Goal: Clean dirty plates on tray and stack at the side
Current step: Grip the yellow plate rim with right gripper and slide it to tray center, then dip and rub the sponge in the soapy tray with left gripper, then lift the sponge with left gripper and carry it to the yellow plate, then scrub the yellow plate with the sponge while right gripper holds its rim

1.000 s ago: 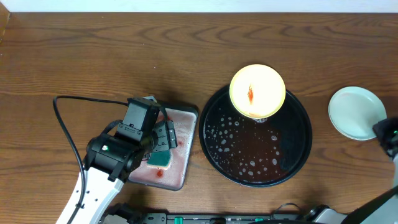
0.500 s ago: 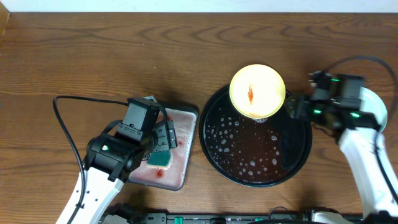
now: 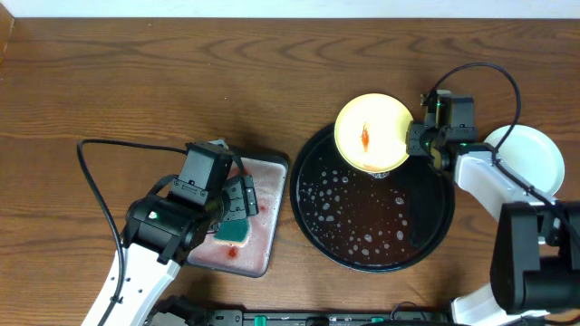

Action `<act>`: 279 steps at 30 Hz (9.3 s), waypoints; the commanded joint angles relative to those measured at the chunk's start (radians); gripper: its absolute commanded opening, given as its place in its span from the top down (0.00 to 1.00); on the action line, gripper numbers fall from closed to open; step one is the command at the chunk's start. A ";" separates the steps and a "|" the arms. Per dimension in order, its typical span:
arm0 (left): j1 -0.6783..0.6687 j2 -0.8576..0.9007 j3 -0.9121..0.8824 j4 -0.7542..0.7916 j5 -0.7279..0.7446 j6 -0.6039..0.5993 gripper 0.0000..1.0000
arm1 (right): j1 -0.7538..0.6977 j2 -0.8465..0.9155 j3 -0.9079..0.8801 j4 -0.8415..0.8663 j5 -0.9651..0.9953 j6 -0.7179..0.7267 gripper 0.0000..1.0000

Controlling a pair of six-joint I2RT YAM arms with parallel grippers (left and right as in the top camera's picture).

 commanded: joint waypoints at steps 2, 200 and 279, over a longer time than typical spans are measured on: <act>0.004 0.000 0.022 -0.003 0.002 0.010 0.17 | 0.010 0.052 0.000 0.014 -0.048 0.006 0.74; -0.381 0.935 0.194 0.386 -0.019 -0.335 0.92 | -0.047 0.024 0.032 -0.710 -0.235 -0.018 0.99; -0.471 1.102 0.353 0.513 0.551 -0.346 0.93 | -0.047 0.024 0.032 -0.713 -0.228 -0.044 0.99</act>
